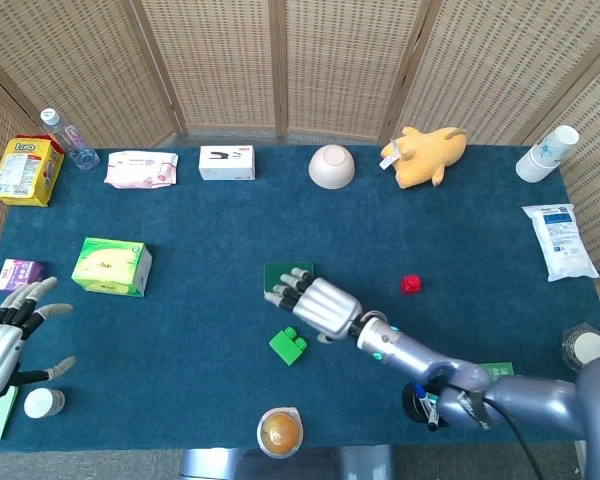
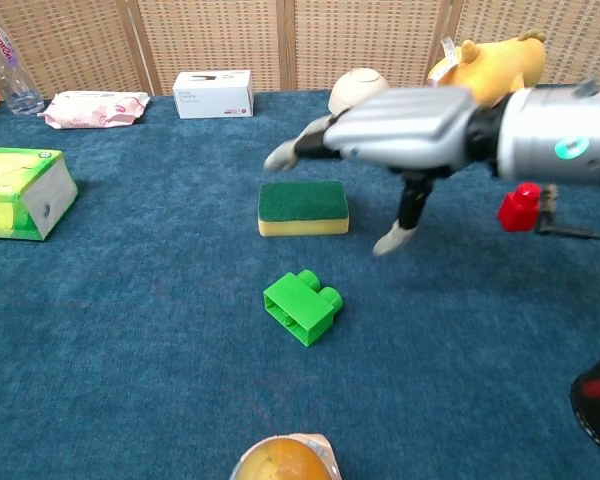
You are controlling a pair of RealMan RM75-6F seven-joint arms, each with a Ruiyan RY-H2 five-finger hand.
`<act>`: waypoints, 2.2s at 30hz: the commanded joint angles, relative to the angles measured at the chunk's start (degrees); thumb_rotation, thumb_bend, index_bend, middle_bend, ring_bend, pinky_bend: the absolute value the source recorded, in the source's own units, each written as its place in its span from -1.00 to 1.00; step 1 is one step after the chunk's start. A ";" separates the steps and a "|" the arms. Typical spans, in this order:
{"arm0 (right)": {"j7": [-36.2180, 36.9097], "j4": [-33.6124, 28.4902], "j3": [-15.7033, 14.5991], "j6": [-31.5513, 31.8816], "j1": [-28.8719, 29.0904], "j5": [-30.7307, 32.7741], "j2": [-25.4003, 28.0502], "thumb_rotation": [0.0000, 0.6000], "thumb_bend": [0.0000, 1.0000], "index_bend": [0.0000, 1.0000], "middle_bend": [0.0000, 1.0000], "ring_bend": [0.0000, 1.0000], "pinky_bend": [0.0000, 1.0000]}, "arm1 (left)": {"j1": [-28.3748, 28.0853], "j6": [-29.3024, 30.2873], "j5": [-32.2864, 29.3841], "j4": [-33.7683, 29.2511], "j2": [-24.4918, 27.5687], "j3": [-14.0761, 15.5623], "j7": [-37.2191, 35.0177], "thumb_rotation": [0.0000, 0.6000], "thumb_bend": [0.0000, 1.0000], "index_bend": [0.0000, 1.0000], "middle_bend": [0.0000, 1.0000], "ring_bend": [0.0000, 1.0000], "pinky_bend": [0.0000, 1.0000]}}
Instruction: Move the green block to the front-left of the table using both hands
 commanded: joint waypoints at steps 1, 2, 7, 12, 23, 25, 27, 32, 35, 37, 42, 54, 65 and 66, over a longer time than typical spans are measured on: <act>-1.46 -3.60 0.81 4.33 -3.63 2.71 4.61 1.00 -1.00 -1.00 -0.71 -0.85 -0.70 | -0.61 -0.71 0.37 -0.31 -0.11 0.05 0.65 0.87 -0.54 -0.46 -0.94 -1.00 -1.00; -1.34 -4.28 1.13 5.71 -4.69 3.51 5.89 1.00 -1.00 -1.00 -0.71 -0.85 -0.70 | -0.96 -1.11 0.67 -0.46 -0.04 0.10 0.93 0.86 -0.55 -0.46 -0.94 -1.00 -1.00; -0.10 -7.08 2.69 11.29 -9.46 7.44 11.60 1.00 -0.99 -0.93 -0.71 -0.85 -0.70 | -3.92 -3.90 3.09 -1.46 1.09 0.07 2.55 0.87 -0.55 -0.46 -0.92 -1.00 -1.00; 1.10 -7.95 3.89 14.63 -13.00 10.80 15.36 1.00 -0.95 -0.87 -0.70 -0.85 -0.70 | -8.70 -8.74 6.24 -2.63 2.42 0.06 2.10 0.83 -0.55 -0.46 -0.93 -1.00 -1.00; 0.94 -5.05 4.18 21.14 -19.51 12.25 18.96 1.00 -0.84 -0.60 -0.68 -0.85 -0.70 | -20.00 -20.05 9.03 -4.10 0.04 -1.74 2.34 0.81 -0.55 -0.47 -0.90 -1.00 -1.00; 0.89 -4.91 4.23 22.58 -20.90 12.74 19.34 1.00 -0.82 -0.60 -0.68 -0.85 -0.70 | -21.86 -21.77 9.58 -3.85 -0.91 -1.81 1.86 0.81 -0.55 -0.47 -0.91 -1.00 -1.00; 0.62 -5.40 4.19 24.38 -22.71 13.57 20.17 1.00 -0.81 -0.60 -0.68 -0.85 -0.70 | -24.23 -23.67 10.46 -3.51 -2.23 -1.98 0.78 0.81 -0.54 -0.47 -0.92 -1.00 -1.00; -0.40 -6.83 4.33 27.08 -25.69 14.93 21.71 1.00 -0.81 -0.60 -0.68 -0.85 -0.70 | -28.20 -26.11 11.76 -2.58 -4.60 -2.07 -0.63 0.82 -0.55 -0.48 -0.93 -1.00 -1.00; -0.78 -7.42 4.36 28.48 -27.24 15.41 22.40 1.00 -0.81 -0.60 -0.68 -0.85 -0.70 | -30.12 -27.35 12.16 -2.19 -6.08 -2.09 -0.92 0.82 -0.54 -0.48 -0.93 -1.00 -1.00; -1.32 -7.88 4.31 29.60 -28.25 15.53 22.82 1.00 -0.81 -0.60 -0.68 -0.85 -0.70 | -31.32 -28.16 12.37 -1.93 -7.00 -2.09 -1.04 0.81 -0.54 -0.48 -0.93 -1.00 -1.00; -2.02 -9.36 4.27 33.26 -31.28 15.60 23.72 1.00 -0.81 -0.60 -0.68 -0.85 -0.70 | -34.49 -30.47 12.70 -1.01 -9.80 -2.03 -1.52 0.82 -0.54 -0.48 -0.92 -1.00 -1.00; -3.70 -9.69 3.27 40.41 -37.29 13.32 23.83 1.00 -0.81 -0.62 -0.68 -0.85 -0.70 | -43.41 -36.69 12.03 5.18 -20.86 -2.24 -8.40 0.80 -0.54 -0.45 -0.95 -1.00 -1.00; 0.10 -8.25 3.77 41.60 -40.90 12.90 24.60 1.00 -0.81 -0.65 -0.69 -0.85 -0.70 | -50.41 -42.80 9.06 13.80 -30.85 -2.01 -10.31 0.82 -0.54 -0.41 -0.92 -1.00 -1.00; 0.39 -8.21 3.85 41.56 -41.10 12.86 24.64 1.00 -0.81 -0.65 -0.69 -0.85 -0.70 | -50.55 -42.71 8.77 14.37 -31.24 -1.84 -10.45 0.82 -0.54 -0.41 -0.90 -1.00 -1.00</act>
